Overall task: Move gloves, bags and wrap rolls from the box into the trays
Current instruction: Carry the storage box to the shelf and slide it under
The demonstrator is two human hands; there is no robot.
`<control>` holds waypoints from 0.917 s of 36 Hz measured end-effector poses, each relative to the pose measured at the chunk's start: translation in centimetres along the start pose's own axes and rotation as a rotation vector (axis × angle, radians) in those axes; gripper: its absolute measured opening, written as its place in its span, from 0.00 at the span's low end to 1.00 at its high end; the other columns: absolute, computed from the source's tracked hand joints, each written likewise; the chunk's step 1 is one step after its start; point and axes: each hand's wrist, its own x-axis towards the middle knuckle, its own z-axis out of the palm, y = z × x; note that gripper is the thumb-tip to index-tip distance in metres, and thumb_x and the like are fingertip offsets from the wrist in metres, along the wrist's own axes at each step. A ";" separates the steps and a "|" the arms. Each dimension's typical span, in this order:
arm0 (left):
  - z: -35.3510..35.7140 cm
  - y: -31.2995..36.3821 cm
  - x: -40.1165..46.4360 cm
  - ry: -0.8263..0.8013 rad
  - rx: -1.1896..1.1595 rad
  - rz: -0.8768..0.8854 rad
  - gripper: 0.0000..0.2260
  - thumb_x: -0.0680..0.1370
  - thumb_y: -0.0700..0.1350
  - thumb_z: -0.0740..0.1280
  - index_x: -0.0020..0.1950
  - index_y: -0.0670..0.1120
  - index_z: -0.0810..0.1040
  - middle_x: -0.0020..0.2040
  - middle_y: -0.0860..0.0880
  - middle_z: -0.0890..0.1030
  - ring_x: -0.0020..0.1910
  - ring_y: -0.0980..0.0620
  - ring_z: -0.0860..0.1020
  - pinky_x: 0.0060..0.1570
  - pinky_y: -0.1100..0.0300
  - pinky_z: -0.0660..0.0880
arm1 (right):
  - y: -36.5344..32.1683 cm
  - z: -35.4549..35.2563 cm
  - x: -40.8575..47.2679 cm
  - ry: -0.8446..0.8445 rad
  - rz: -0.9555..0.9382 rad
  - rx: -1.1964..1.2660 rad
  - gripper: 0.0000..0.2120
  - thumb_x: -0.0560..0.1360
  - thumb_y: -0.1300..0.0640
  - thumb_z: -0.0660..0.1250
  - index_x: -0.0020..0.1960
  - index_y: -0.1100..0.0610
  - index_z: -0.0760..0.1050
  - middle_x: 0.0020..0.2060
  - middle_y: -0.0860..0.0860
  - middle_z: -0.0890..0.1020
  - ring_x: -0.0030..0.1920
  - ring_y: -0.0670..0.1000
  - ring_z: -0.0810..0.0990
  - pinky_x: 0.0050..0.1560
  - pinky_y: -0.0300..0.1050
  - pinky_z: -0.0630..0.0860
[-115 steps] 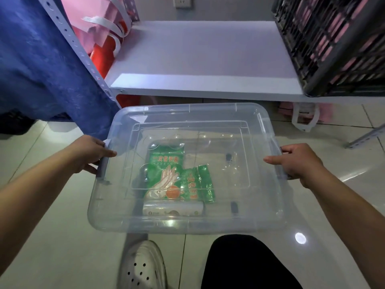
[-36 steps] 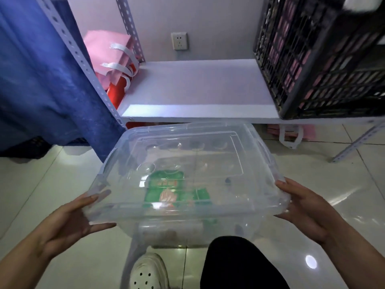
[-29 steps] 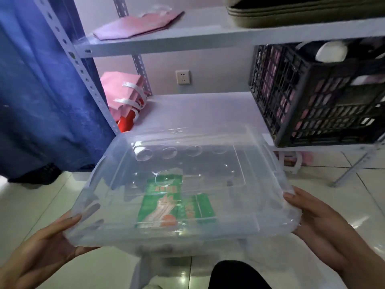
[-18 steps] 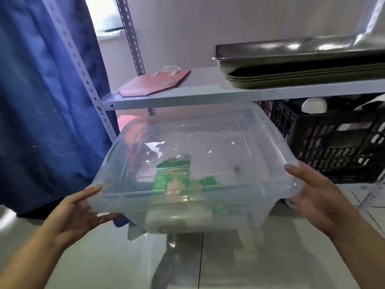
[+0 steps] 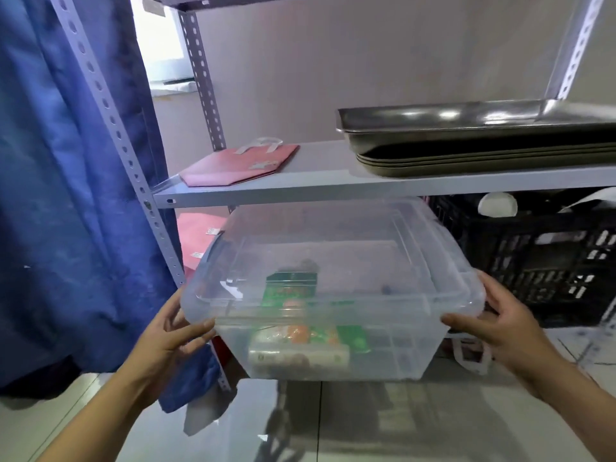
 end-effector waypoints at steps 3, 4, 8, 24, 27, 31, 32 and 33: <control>1.1 1.3 1.7 0.098 0.009 0.032 0.34 0.67 0.36 0.76 0.71 0.54 0.73 0.64 0.46 0.81 0.59 0.44 0.82 0.47 0.51 0.83 | -0.8 0.9 2.1 0.210 -0.110 -0.334 0.32 0.66 0.51 0.79 0.68 0.46 0.75 0.68 0.45 0.76 0.67 0.46 0.73 0.62 0.48 0.76; 1.9 1.8 2.3 0.144 0.027 0.046 0.36 0.67 0.38 0.76 0.73 0.53 0.71 0.64 0.46 0.81 0.59 0.45 0.82 0.49 0.51 0.83 | -1.0 1.4 2.9 0.271 -0.149 -0.469 0.28 0.69 0.49 0.77 0.68 0.49 0.76 0.71 0.48 0.71 0.71 0.50 0.69 0.68 0.52 0.71; 5.2 2.6 4.9 0.330 0.401 0.197 0.34 0.71 0.46 0.77 0.75 0.54 0.69 0.72 0.46 0.73 0.65 0.47 0.75 0.66 0.43 0.73 | -1.0 4.5 6.2 0.339 -0.423 -0.878 0.15 0.78 0.61 0.67 0.64 0.62 0.79 0.65 0.61 0.78 0.68 0.63 0.71 0.68 0.58 0.67; 9.7 -3.5 7.3 0.356 1.636 0.555 0.39 0.79 0.58 0.62 0.79 0.58 0.38 0.82 0.45 0.42 0.79 0.38 0.40 0.76 0.41 0.44 | 3.8 8.1 8.2 0.161 -0.409 -1.363 0.42 0.73 0.32 0.53 0.80 0.46 0.43 0.80 0.53 0.50 0.79 0.63 0.43 0.73 0.67 0.50; 9.7 -2.9 9.0 0.330 1.613 0.497 0.42 0.76 0.56 0.65 0.80 0.59 0.40 0.82 0.46 0.43 0.80 0.39 0.41 0.76 0.40 0.46 | 3.8 9.2 9.5 0.151 -0.345 -1.334 0.42 0.74 0.31 0.54 0.79 0.43 0.37 0.81 0.49 0.45 0.79 0.59 0.37 0.74 0.67 0.48; 9.4 -2.7 10.4 0.320 1.603 0.437 0.46 0.72 0.52 0.68 0.79 0.60 0.39 0.82 0.47 0.41 0.79 0.40 0.38 0.76 0.38 0.47 | 3.8 10.2 10.6 0.161 -0.312 -1.325 0.43 0.74 0.31 0.56 0.78 0.42 0.35 0.80 0.48 0.42 0.78 0.59 0.36 0.73 0.70 0.49; 9.3 -2.7 10.7 0.320 1.596 0.434 0.47 0.72 0.52 0.69 0.79 0.60 0.39 0.82 0.47 0.41 0.79 0.40 0.38 0.75 0.37 0.47 | 3.9 10.4 10.7 0.166 -0.313 -1.334 0.43 0.74 0.32 0.56 0.78 0.42 0.35 0.80 0.48 0.42 0.78 0.59 0.37 0.73 0.70 0.49; 9.2 -2.7 10.9 0.320 1.585 0.438 0.47 0.72 0.51 0.69 0.80 0.60 0.40 0.82 0.47 0.41 0.79 0.41 0.38 0.75 0.37 0.47 | 3.9 10.6 10.8 0.171 -0.315 -1.340 0.43 0.74 0.32 0.57 0.78 0.43 0.35 0.80 0.49 0.42 0.78 0.59 0.37 0.72 0.71 0.50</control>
